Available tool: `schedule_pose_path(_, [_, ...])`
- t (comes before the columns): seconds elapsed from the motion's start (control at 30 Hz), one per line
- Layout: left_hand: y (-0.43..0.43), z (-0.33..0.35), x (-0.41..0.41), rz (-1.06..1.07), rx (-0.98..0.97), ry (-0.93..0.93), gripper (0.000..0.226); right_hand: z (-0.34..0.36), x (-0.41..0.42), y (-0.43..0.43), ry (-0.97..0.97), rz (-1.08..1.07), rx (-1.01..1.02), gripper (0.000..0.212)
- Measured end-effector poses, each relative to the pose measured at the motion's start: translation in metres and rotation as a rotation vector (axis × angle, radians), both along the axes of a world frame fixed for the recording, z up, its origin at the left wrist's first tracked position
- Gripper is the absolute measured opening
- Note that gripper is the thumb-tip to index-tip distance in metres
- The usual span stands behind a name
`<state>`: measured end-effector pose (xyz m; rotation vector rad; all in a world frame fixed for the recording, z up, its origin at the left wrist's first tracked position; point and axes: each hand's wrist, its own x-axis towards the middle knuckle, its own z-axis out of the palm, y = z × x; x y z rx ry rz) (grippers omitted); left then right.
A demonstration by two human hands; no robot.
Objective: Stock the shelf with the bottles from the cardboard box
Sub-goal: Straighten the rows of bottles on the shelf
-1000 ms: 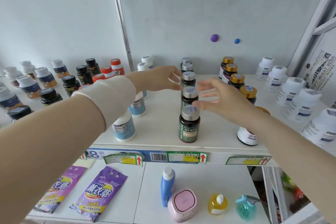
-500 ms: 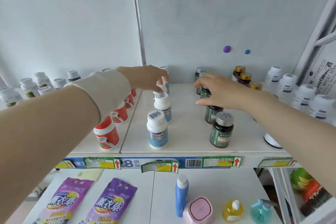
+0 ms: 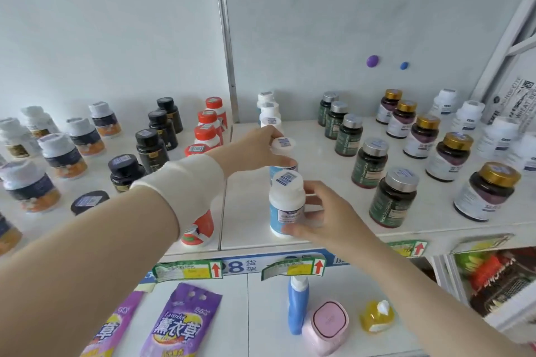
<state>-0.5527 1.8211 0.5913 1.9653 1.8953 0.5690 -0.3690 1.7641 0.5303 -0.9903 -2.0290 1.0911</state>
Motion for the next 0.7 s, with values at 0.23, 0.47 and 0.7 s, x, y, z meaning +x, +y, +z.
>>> schedule_pose_path(0.23, [0.003,0.002,-0.001,-0.014,-0.073,-0.227,0.043,-0.014,-0.007,0.003,0.069,-0.047,0.012,0.049])
schedule_pose_path(0.47, [0.002,0.006,-0.015,-0.076,-0.207,-0.399,0.039,-0.016,-0.008,0.003,0.076,-0.087,0.020,0.048])
schedule_pose_path(0.7, [0.003,0.006,-0.020,-0.097,-0.232,-0.423,0.039,-0.020,-0.012,0.001,0.089,-0.136,0.051,0.050])
